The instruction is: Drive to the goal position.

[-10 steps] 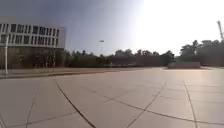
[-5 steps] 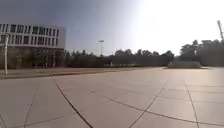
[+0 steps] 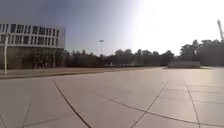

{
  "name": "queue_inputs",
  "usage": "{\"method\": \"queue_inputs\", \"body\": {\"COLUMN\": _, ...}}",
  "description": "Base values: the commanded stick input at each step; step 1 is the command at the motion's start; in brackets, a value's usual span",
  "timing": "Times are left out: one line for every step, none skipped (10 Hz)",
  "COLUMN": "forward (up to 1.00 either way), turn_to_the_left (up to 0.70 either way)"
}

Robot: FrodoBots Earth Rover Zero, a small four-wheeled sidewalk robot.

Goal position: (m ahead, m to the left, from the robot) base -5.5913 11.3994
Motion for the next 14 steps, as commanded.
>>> {"method": "queue_inputs", "body": {"forward": 0.06, "turn_to_the_left": -0.05}}
{"method": "queue_inputs", "body": {"forward": 0.06, "turn_to_the_left": -0.05}}
{"method": "queue_inputs", "body": {"forward": 0.06, "turn_to_the_left": -0.05}}
{"method": "queue_inputs", "body": {"forward": 0.06, "turn_to_the_left": -0.05}}
{"method": "queue_inputs", "body": {"forward": 0.06, "turn_to_the_left": -0.05}}
{"method": "queue_inputs", "body": {"forward": 0.06, "turn_to_the_left": -0.05}}
{"method": "queue_inputs", "body": {"forward": 0.07, "turn_to_the_left": -0.05}}
{"method": "queue_inputs", "body": {"forward": 0.06, "turn_to_the_left": -0.05}}
{"method": "queue_inputs", "body": {"forward": 0.06, "turn_to_the_left": -0.05}}
{"method": "queue_inputs", "body": {"forward": 0.07, "turn_to_the_left": -0.05}}
{"method": "queue_inputs", "body": {"forward": 0.06, "turn_to_the_left": -0.05}}
{"method": "queue_inputs", "body": {"forward": 0.06, "turn_to_the_left": -0.05}}
{"method": "queue_inputs", "body": {"forward": 0.06, "turn_to_the_left": -0.05}}
{"method": "queue_inputs", "body": {"forward": 0.06, "turn_to_the_left": -0.05}}
